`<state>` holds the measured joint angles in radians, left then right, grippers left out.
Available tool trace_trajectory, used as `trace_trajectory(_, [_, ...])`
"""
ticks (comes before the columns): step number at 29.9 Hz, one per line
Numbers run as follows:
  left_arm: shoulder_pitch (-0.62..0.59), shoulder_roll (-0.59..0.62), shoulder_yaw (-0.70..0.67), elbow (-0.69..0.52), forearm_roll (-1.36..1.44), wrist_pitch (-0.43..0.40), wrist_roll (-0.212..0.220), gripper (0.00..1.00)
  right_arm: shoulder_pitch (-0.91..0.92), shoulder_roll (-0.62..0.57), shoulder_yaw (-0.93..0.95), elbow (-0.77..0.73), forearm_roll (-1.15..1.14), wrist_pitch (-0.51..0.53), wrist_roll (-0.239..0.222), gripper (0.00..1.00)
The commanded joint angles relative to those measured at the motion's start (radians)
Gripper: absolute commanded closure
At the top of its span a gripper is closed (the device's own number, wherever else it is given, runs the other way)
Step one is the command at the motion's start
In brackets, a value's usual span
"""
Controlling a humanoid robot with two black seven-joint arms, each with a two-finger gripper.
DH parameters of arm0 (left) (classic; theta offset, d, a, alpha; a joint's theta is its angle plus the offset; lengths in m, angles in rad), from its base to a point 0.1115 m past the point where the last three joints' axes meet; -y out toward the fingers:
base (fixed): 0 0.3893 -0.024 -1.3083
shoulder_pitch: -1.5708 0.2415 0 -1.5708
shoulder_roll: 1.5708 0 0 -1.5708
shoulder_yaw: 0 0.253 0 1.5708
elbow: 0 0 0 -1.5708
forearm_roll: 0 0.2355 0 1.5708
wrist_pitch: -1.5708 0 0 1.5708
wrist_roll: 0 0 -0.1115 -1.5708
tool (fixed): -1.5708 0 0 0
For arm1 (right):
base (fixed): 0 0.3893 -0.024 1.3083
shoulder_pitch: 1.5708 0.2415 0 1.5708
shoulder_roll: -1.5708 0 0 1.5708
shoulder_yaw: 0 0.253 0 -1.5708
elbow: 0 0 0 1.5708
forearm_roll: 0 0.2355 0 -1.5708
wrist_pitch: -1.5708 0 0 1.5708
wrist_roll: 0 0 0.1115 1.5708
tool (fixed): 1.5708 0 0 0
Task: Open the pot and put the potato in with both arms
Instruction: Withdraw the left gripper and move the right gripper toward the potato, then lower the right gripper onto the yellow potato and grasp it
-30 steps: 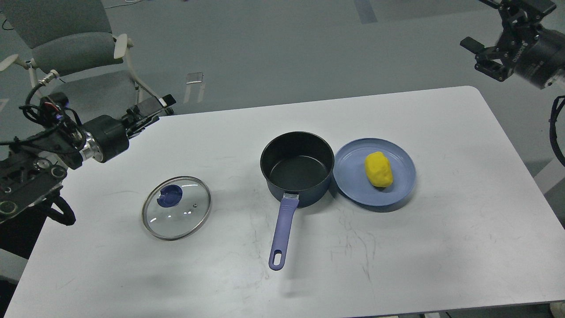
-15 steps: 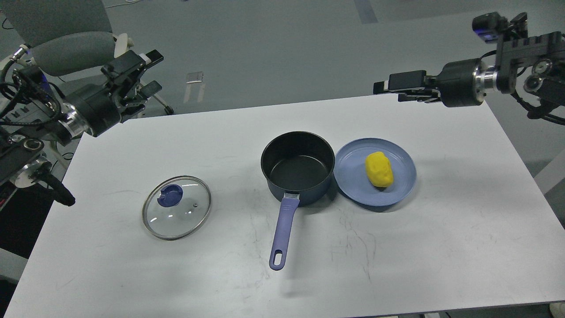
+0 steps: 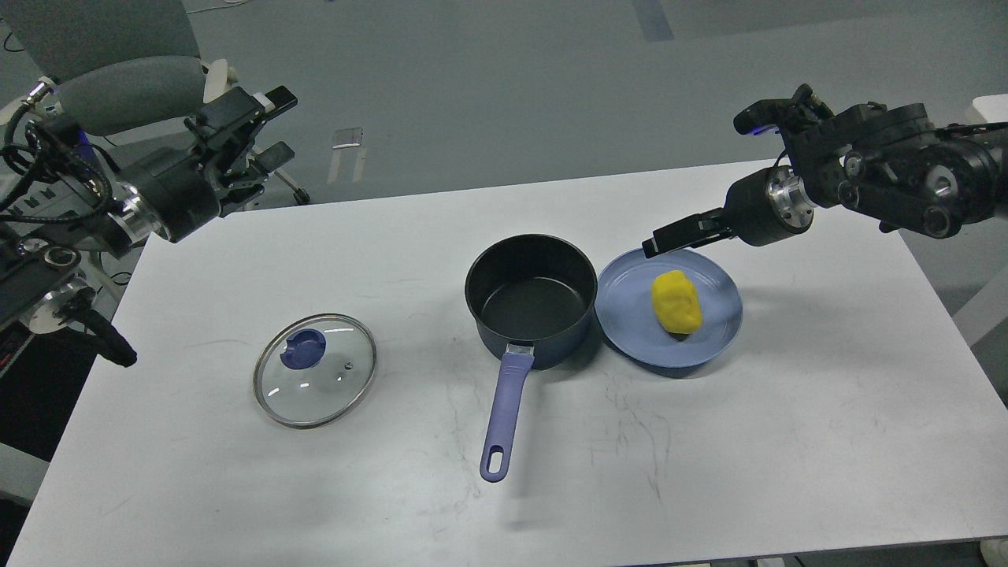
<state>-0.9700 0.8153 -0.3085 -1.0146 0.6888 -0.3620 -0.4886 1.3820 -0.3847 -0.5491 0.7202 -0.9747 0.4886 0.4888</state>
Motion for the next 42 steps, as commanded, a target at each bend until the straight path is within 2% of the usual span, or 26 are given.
trace_trajectory(1, [0.002,-0.001,0.000,-0.001,0.000,0.000,0.000,0.03,-0.001,0.001,-0.037,-0.002,-0.001,0.000,0.000,0.00])
trace_trajectory(22, [0.001,0.001,0.000,-0.002,0.000,0.000,0.000,0.03,-0.063,0.082,-0.080,-0.076,0.001,0.000,0.000,0.00])
trace_trajectory(31, [0.001,0.001,0.000,-0.002,0.000,0.000,0.000,0.03,-0.070,0.122,-0.086,-0.099,0.001,0.000,0.000,0.06])
trace_trajectory(42, [0.002,0.004,0.000,-0.002,0.000,0.000,0.000,0.03,-0.092,0.147,-0.087,-0.127,0.001,0.000,0.000,0.08])
